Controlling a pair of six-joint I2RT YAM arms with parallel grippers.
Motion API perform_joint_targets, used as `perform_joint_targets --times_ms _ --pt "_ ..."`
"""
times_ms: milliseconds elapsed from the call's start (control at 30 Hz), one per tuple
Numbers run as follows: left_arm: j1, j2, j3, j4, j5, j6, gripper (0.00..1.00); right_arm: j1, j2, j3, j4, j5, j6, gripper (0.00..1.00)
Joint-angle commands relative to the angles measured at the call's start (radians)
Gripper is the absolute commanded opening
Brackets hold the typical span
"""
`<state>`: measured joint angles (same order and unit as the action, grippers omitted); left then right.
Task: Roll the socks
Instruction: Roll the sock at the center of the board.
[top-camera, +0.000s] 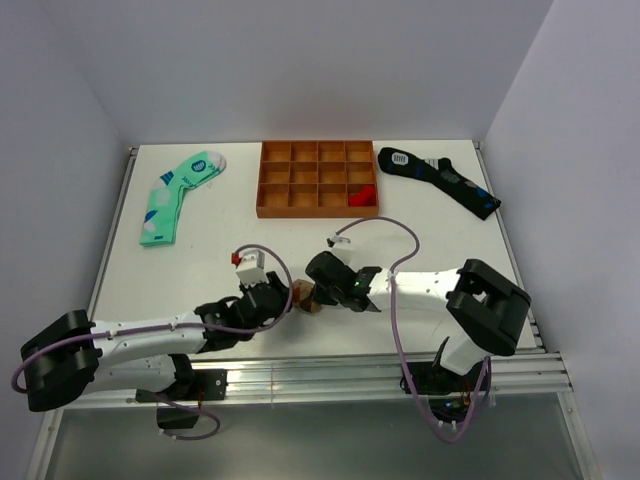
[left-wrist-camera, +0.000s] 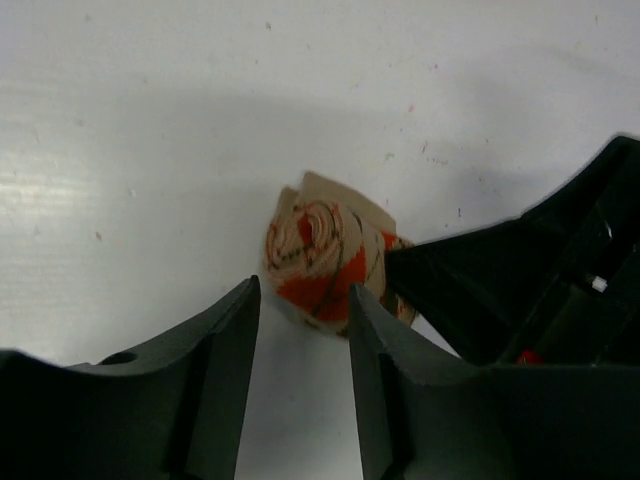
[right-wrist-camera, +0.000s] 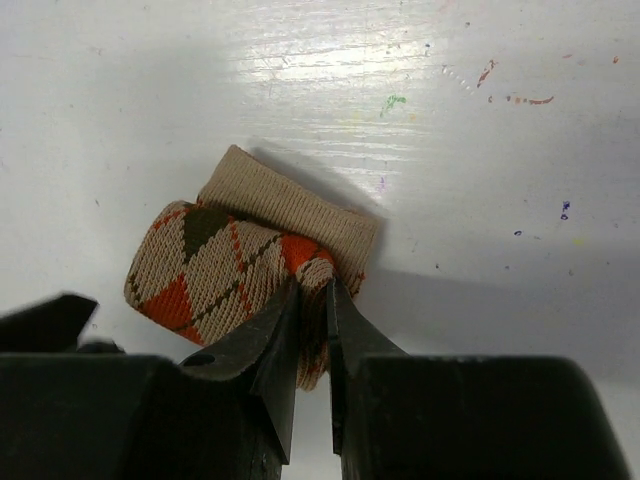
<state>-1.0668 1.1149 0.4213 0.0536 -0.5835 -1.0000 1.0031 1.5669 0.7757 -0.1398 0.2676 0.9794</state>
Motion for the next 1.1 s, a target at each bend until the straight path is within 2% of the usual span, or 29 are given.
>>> perform_joint_targets --times_ms 0,67,133,233,333,467,700,833,1067 --pt "-0.119 -0.018 0.024 -0.090 -0.183 -0.282 0.48 -0.003 0.088 -0.039 -0.208 0.001 -0.028 0.00" --pt "-0.145 0.009 0.027 -0.064 -0.202 -0.302 0.49 -0.003 0.094 -0.035 -0.211 -0.002 -0.028 0.00" --pt "-0.176 0.042 0.053 -0.026 -0.208 -0.258 0.49 -0.003 0.099 -0.029 -0.213 -0.004 -0.034 0.00" --pt "-0.190 0.117 0.112 -0.118 -0.257 -0.261 0.49 -0.004 0.102 -0.020 -0.221 -0.004 -0.047 0.00" --pt "-0.188 0.135 0.116 -0.144 -0.248 -0.287 0.52 -0.004 0.120 -0.006 -0.239 0.002 -0.050 0.00" --pt "-0.190 0.105 0.076 -0.127 -0.222 -0.386 0.56 -0.004 0.125 -0.007 -0.230 -0.007 -0.045 0.00" --pt "-0.193 0.095 0.063 -0.187 -0.205 -0.584 0.57 -0.004 0.145 -0.004 -0.218 -0.024 -0.028 0.00" --pt "-0.203 0.117 0.045 -0.175 -0.211 -0.712 0.57 -0.006 0.153 0.002 -0.215 -0.034 -0.022 0.00" --pt "-0.205 0.184 0.047 -0.163 -0.225 -0.836 0.57 -0.004 0.160 -0.009 -0.199 -0.050 -0.018 0.00"
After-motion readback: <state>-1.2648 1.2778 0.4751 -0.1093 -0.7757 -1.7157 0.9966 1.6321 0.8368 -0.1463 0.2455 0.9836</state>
